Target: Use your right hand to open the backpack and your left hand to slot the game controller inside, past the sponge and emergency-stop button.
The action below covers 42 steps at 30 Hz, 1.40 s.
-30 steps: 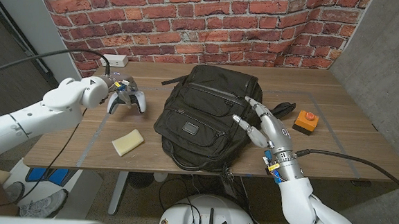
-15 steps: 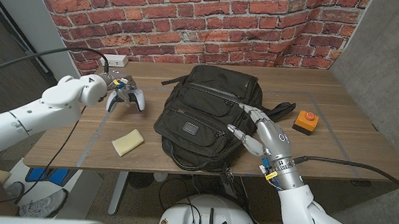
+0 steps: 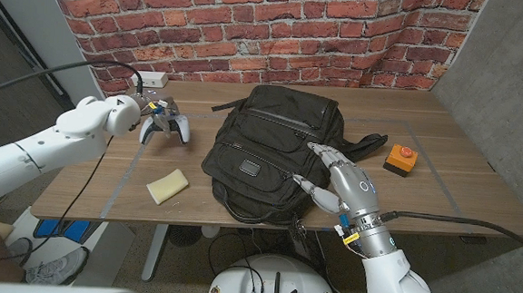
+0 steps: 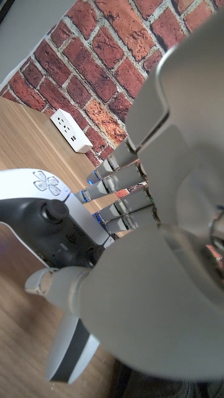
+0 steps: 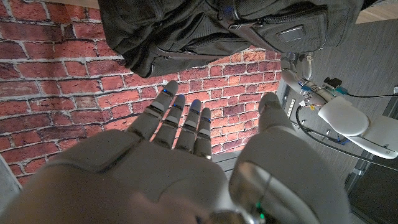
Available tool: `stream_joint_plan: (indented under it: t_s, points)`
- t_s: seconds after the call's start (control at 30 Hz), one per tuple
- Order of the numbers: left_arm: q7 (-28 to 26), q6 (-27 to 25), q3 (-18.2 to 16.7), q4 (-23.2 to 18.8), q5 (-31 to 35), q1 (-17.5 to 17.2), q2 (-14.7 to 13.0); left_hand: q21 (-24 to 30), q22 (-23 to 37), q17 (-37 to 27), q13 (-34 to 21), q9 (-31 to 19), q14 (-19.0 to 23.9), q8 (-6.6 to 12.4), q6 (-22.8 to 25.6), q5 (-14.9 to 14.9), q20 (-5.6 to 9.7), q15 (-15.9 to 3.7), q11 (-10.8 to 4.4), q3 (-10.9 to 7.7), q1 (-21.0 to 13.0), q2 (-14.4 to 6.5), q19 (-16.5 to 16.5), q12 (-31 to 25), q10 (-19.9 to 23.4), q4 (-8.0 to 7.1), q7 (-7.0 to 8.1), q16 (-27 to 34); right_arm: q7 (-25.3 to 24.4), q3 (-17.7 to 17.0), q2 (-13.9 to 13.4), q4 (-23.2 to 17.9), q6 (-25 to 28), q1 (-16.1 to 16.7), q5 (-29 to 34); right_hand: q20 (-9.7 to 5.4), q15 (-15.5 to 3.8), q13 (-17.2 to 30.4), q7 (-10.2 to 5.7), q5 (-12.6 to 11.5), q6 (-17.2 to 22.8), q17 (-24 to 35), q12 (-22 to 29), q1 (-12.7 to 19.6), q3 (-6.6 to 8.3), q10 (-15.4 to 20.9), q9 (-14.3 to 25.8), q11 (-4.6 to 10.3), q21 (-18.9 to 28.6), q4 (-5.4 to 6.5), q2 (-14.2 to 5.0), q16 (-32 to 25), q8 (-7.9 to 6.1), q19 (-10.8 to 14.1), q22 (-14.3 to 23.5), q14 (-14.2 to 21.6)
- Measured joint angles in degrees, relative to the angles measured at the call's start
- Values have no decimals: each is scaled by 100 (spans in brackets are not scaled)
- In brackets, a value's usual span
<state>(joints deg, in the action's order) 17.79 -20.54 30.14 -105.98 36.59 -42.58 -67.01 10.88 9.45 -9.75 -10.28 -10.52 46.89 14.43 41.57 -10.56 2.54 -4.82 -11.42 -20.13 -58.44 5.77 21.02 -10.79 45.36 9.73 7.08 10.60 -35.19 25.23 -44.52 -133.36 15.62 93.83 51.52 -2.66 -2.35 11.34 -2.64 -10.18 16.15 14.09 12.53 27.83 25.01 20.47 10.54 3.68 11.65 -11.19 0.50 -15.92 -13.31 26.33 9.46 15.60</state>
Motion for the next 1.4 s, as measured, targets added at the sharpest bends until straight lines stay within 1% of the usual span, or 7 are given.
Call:
stream_joint_plan:
  t_s: [0.33, 0.43, 0.77, 0.9, 0.97, 1.1, 1.4]
  points:
    - [31, 252, 177, 332, 110, 294, 219, 0, 0, 0, -1, 2, 0, 21, 0, 4, 0, 0, -1, 8, 0, 0, 0, 16, 0, 8, 0, -3, 230, 212, -27, -151, 378, 40, 375, 10, 13, -1, -72, 0, 71, -26, -3, 311, 46, 72, 27, 72, 0, 18, 52, 0, -17, 70, 0, 95]
    - [49, 321, 252, 449, 144, 399, 294, 0, 0, 1, -1, 1, 11, 21, 1, 15, 0, 11, 18, 9, 0, 0, 0, 25, 19, 8, 0, -7, 321, 296, -12, -169, 553, 39, 575, -10, 7, -1, -72, 0, 71, -26, -28, 403, 69, 72, 27, 72, 0, -5, 52, 0, -17, 91, 0, 115]
    - [87, 485, 376, 662, 246, 575, 422, 0, 0, 2, 2, -3, 11, 21, 1, -8, 0, 10, 18, 17, 0, 0, 0, 20, 20, 17, 0, -12, 539, 703, 179, -166, 1119, 38, 1268, -10, 17, -1, -103, -22, 103, -26, -28, 702, 109, 133, 27, 133, 0, 0, 55, -44, -56, 151, 0, 160]
    - [90, 508, 414, 731, 265, 630, 467, 0, 0, 3, 3, -3, 11, 20, 1, -8, 0, 10, 18, 24, 0, 0, 0, 15, 20, 24, 0, -13, 583, 771, 218, -148, 1265, 37, 1466, 2, -9, -2, -133, -22, 133, -26, -28, 758, 134, 170, 27, 170, 0, 16, 106, -44, -57, 164, 0, 196]
    - [90, 526, 425, 753, 295, 650, 483, 0, 0, 4, 3, -3, 11, 20, 1, -8, 0, 10, 17, 24, 0, 0, 0, 15, 20, 24, 0, -13, 617, 887, 279, -106, 1363, 30, 1602, 2, 11, -2, -133, -22, 133, -21, -28, 816, 137, 174, 27, 174, 0, 18, 76, -44, -57, 179, 0, 216]
    - [85, 550, 456, 814, 335, 697, 524, 0, 0, 5, 4, -3, 11, -5, 8, -8, 0, 10, 17, 24, 0, 0, 0, 15, 19, 24, 7, -14, 678, 1026, 339, -52, 1499, 12, 1828, 0, -1, -2, -133, -22, 133, -9, -28, 877, 137, 205, 27, 205, 0, 19, 137, -43, -56, 223, 0, 267]
    - [49, 611, 541, 950, 426, 816, 622, 0, 0, -2, 2, -1, 42, -30, 40, -2, 0, 41, 15, 22, 0, 0, 0, 15, 18, 22, -4, 1, 811, 1225, 408, 44, 1743, -23, 2207, -21, -1, -2, -134, -22, 132, -9, -28, 989, 137, 235, 26, 175, 0, 18, 190, -88, -56, 245, 0, 267]
